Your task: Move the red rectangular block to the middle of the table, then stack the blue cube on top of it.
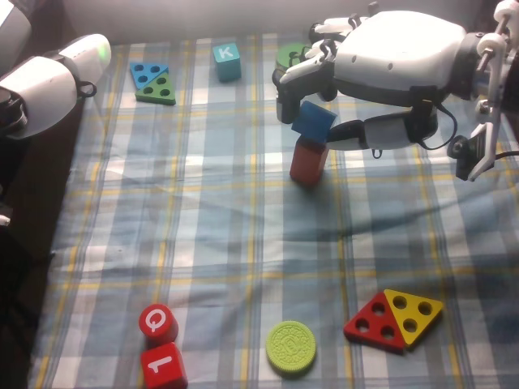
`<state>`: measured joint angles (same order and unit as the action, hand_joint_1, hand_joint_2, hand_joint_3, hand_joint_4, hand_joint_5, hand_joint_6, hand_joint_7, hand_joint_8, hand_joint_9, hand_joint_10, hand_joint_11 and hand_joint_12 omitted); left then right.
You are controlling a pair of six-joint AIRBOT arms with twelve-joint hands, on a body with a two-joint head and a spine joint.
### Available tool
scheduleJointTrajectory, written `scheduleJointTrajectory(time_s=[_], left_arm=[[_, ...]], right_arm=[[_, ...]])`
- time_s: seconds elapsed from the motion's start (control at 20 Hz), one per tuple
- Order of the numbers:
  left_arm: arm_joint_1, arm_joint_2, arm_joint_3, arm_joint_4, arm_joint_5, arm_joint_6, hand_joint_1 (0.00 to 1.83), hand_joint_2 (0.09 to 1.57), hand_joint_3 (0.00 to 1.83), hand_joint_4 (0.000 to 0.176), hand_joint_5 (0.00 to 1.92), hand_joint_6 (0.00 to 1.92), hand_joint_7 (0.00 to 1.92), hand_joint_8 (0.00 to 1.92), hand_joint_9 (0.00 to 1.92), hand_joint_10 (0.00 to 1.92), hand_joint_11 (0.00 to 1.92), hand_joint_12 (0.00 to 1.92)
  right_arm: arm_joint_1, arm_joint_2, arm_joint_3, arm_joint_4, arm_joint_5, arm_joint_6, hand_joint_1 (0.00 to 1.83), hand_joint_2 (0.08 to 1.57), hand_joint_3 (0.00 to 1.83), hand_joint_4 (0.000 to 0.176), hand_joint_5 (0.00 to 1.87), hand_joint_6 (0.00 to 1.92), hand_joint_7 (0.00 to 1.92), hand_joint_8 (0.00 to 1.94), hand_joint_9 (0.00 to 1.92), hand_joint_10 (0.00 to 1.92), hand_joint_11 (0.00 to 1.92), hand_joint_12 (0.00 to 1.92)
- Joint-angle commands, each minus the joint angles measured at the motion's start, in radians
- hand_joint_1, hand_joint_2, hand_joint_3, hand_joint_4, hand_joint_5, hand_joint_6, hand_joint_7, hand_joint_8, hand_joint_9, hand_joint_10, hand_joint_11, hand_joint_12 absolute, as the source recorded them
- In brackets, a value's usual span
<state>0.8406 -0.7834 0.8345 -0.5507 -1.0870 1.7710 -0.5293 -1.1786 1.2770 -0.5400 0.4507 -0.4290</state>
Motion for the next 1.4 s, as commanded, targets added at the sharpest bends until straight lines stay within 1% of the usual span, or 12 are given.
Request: scheduleJointTrajectory(time_s=[0.0,0.2,0.3,0.35,0.5,0.6,0.7,0.8,0.85,0.95,1.3,1.35], left_arm=[[-0.005,-0.001,0.004,0.031,-0.123,-0.008,0.61,1.5,0.0,0.084,0.0,0.0,0.0,0.0,0.0,0.0,0.0,0.0],[-0.002,0.0,0.002,0.03,-0.126,-0.008,0.6,1.5,0.0,0.098,0.0,0.0,0.0,0.0,0.0,0.0,0.0,0.0],[-0.001,0.0,0.001,0.029,-0.128,-0.008,0.6,1.5,0.0,0.093,0.0,0.0,0.0,0.0,0.0,0.0,0.0,0.0],[-0.001,0.0,0.001,0.028,-0.128,-0.008,0.6,1.5,0.0,0.093,0.0,0.0,0.0,0.0,0.0,0.0,0.0,0.0],[0.003,0.0,0.001,0.027,-0.131,-0.008,0.62,1.5,0.0,0.088,0.0,0.0,0.0,0.0,0.0,0.0,0.0,0.0],[0.003,0.0,0.001,0.027,-0.131,-0.008,0.6,1.5,0.0,0.095,0.0,0.0,0.0,0.0,0.0,0.0,0.0,0.0],[0.004,0.0,0.001,0.026,-0.132,-0.008,0.6,1.5,0.0,0.099,0.0,0.0,0.0,0.0,0.0,0.0,0.0,0.0],[0.004,-0.001,0.001,0.026,-0.133,-0.008,0.62,1.5,0.0,0.095,0.0,0.0,0.0,0.0,0.0,0.0,0.0,0.0],[0.004,-0.001,0.001,0.026,-0.133,-0.008,0.61,1.5,0.0,0.096,0.0,0.0,0.0,0.0,0.0,0.0,0.0,0.0],[0.004,-0.001,0.001,0.025,-0.133,-0.008,0.6,1.5,0.0,0.089,0.0,0.0,0.0,0.0,0.0,0.0,0.0,0.0],[0.004,-0.001,0.002,0.025,-0.133,-0.008,0.59,1.5,0.0,0.09,0.0,0.0,0.0,0.0,0.0,0.0,0.0,0.0],[0.004,-0.001,0.002,0.025,-0.133,-0.008,0.59,1.5,0.0,0.088,0.0,0.0,0.0,0.0,0.0,0.0,0.0,0.0]], right_arm=[[0.005,0.001,-0.003,0.02,0.091,-0.002,1.14,1.26,0.0,0.013,0.73,1.35,0.7,1.5,0.47,1.48,0.11,1.9],[0.004,0.008,-0.009,0.02,0.091,-0.002,1.15,1.25,0.0,0.0,0.76,1.28,0.71,1.53,0.52,1.52,0.26,1.92],[0.004,0.012,-0.011,0.021,0.097,-0.002,1.13,1.28,0.0,0.007,0.7,1.37,0.68,1.55,0.47,1.54,0.14,1.92],[0.005,0.013,-0.011,0.022,0.099,-0.002,1.13,1.28,0.0,0.0,0.67,1.39,0.71,1.54,0.51,1.55,0.21,1.9],[0.006,0.014,-0.012,0.023,0.109,-0.002,1.12,1.29,0.0,0.011,0.63,1.48,0.71,1.48,0.5,1.47,0.18,1.83],[0.007,0.019,-0.015,0.023,0.114,-0.002,1.29,1.27,0.0,0.0,0.59,1.51,0.71,1.4,0.67,1.58,0.35,1.73],[0.008,0.022,-0.017,0.023,0.116,-0.002,1.14,1.31,0.01,0.0,0.58,1.55,0.68,1.5,0.56,1.52,0.35,1.78],[0.008,0.022,-0.016,0.023,0.116,-0.002,1.11,1.31,0.0,0.0,0.6,1.51,0.68,1.55,0.56,1.54,0.33,1.86],[0.008,0.022,-0.015,0.023,0.116,-0.002,1.3,1.28,0.0,0.0,0.63,1.44,0.7,1.47,0.59,1.66,0.18,1.85],[0.008,0.022,-0.012,0.023,0.115,-0.002,1.13,1.29,0.0,0.004,0.7,1.46,0.64,1.49,0.4,1.4,0.01,1.87],[0.008,0.008,0.001,0.021,0.113,-0.002,1.13,1.29,0.0,0.0,0.69,1.38,0.68,1.56,0.37,1.55,0.0,1.92],[0.008,0.006,0.002,0.021,0.113,-0.002,1.15,1.26,0.0,0.0,0.74,1.27,0.7,1.56,0.4,1.57,0.08,1.92]])
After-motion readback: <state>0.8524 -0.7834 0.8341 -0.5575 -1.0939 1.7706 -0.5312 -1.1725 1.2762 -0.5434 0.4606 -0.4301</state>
